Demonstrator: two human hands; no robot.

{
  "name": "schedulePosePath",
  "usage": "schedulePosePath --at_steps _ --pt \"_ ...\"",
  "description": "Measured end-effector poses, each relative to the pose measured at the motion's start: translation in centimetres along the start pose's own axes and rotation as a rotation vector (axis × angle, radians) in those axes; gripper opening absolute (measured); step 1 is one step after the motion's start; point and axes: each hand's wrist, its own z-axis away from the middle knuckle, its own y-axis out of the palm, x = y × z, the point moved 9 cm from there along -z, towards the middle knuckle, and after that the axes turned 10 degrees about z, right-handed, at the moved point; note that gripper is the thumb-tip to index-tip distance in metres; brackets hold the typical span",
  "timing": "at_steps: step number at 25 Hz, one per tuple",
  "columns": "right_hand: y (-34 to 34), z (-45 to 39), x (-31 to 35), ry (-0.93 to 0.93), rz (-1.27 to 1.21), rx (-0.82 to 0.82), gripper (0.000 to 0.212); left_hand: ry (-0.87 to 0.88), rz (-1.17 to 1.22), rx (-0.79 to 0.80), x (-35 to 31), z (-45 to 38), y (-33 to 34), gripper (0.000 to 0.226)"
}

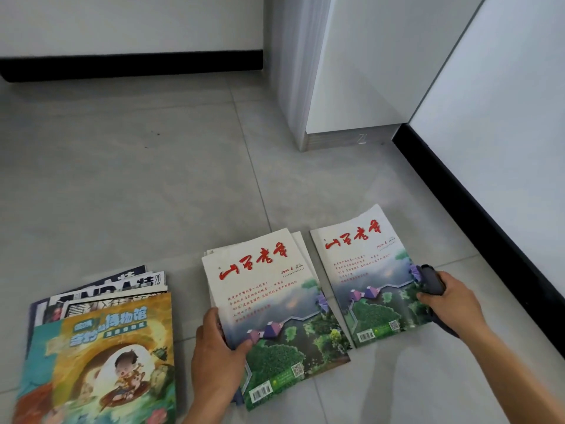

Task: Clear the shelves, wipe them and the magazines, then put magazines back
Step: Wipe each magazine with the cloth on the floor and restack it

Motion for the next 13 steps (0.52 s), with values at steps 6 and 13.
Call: schedulePosePath --at_steps 6,13 --pt "-1.7 6.3 7.3 -0.163 -0.129 -0.271 0.051 0.032 0.180 0.011 -0.6 -0.2 0.5 0.045" --pt "12.5 13.9 20.4 -0.531 0.148 -0.131 0.065 0.004 0.152 -0.049 -0.9 -1.8 -0.9 0.017"
